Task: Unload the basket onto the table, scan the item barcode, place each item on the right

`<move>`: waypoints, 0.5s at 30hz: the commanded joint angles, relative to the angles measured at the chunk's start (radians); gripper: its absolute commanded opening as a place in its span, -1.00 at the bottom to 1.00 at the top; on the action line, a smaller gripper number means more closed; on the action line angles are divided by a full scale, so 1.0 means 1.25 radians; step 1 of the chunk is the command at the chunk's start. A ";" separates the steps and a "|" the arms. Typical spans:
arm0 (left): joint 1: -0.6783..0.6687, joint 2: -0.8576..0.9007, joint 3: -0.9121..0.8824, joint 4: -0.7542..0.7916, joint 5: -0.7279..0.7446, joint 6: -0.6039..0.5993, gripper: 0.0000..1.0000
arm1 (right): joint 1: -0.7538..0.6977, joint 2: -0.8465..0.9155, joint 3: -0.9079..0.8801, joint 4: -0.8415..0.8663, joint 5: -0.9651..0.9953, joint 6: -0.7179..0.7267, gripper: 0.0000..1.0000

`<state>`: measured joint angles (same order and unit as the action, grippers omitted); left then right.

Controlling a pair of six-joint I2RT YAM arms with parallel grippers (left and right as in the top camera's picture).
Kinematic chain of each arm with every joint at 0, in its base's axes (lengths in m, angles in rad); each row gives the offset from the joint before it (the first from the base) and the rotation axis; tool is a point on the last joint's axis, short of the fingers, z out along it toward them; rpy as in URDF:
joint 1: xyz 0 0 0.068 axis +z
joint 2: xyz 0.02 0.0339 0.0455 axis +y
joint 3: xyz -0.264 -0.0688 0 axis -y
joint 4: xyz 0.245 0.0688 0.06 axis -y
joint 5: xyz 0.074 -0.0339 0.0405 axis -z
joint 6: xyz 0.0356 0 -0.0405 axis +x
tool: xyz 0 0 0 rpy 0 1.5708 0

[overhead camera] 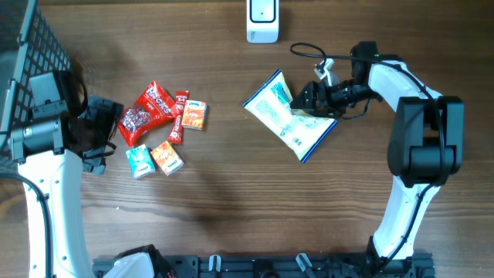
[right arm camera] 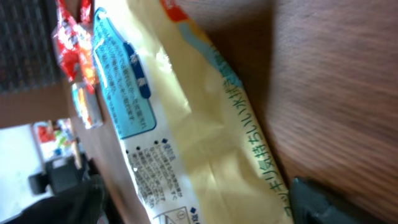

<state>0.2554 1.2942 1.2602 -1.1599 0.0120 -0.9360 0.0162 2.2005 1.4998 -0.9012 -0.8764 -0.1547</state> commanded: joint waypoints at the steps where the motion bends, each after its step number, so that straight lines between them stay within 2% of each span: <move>1: 0.004 0.002 0.002 0.000 -0.011 0.010 1.00 | 0.003 0.019 -0.005 -0.022 -0.072 -0.023 0.61; 3: 0.004 0.002 0.002 0.000 -0.011 0.010 1.00 | 0.003 0.019 -0.005 -0.031 -0.065 -0.024 0.51; 5: 0.004 0.002 0.002 0.000 -0.011 0.010 1.00 | 0.004 0.019 -0.005 -0.035 -0.036 -0.023 0.50; 8: 0.004 0.002 0.002 0.000 -0.011 0.010 1.00 | 0.013 0.019 -0.005 -0.043 0.092 -0.024 0.54; 11: 0.004 0.002 0.002 0.000 -0.011 0.010 1.00 | 0.027 0.019 -0.005 -0.060 0.145 -0.068 0.69; 13: 0.004 0.002 0.002 0.001 -0.011 0.010 1.00 | 0.043 0.019 -0.005 -0.084 0.138 -0.150 1.00; 15: 0.004 0.002 0.002 0.002 -0.011 0.010 1.00 | 0.058 0.019 -0.005 -0.095 0.139 -0.195 1.00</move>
<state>0.2554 1.2942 1.2602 -1.1599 0.0120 -0.9360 0.0456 2.1986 1.5078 -1.0027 -0.8021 -0.2451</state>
